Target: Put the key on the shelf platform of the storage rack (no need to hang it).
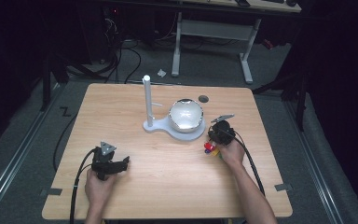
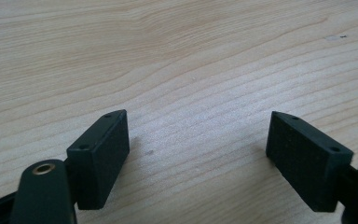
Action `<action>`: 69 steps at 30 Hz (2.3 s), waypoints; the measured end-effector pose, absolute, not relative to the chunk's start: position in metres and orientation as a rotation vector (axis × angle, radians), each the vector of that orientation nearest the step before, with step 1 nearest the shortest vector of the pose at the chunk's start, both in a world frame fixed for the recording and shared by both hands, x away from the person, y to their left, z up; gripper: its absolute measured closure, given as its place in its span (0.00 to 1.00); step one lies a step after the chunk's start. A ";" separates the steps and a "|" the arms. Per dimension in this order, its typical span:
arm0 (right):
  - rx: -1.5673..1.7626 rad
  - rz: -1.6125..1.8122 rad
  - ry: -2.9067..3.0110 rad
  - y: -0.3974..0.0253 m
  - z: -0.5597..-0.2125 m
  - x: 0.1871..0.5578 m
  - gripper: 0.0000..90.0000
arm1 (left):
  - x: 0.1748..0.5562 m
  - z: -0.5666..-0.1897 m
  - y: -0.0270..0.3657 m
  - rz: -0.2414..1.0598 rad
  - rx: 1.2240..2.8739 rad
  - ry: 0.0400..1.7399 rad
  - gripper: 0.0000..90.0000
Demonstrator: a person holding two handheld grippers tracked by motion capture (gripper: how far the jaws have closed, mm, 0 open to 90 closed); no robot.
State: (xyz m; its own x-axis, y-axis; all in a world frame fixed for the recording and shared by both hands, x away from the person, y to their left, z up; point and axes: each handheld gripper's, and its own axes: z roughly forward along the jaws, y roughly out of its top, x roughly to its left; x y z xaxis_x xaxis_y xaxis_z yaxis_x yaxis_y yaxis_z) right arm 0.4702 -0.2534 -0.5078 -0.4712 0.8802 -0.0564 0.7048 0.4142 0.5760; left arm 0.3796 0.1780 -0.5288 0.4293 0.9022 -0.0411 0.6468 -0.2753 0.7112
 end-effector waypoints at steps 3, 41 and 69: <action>1.365 0.730 2.303 -0.256 -0.506 0.468 0.97 | 0.380 -0.529 0.178 0.495 2.023 1.302 0.24; 1.306 1.158 2.162 -0.297 -0.422 0.428 0.98 | 0.380 -0.529 0.178 0.495 2.022 1.302 0.24; 1.211 1.247 2.146 -0.306 -0.371 0.412 0.98 | 0.380 -0.529 0.178 0.496 2.022 1.302 0.24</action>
State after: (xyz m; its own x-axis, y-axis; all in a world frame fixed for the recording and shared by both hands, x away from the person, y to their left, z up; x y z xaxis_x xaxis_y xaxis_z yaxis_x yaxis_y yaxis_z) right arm 0.4118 -0.3060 -0.3706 -0.5583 0.8243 0.0939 0.4896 0.2360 0.8394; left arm 0.3798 0.1779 -0.5288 0.4288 0.9025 -0.0411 0.6469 -0.2750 0.7113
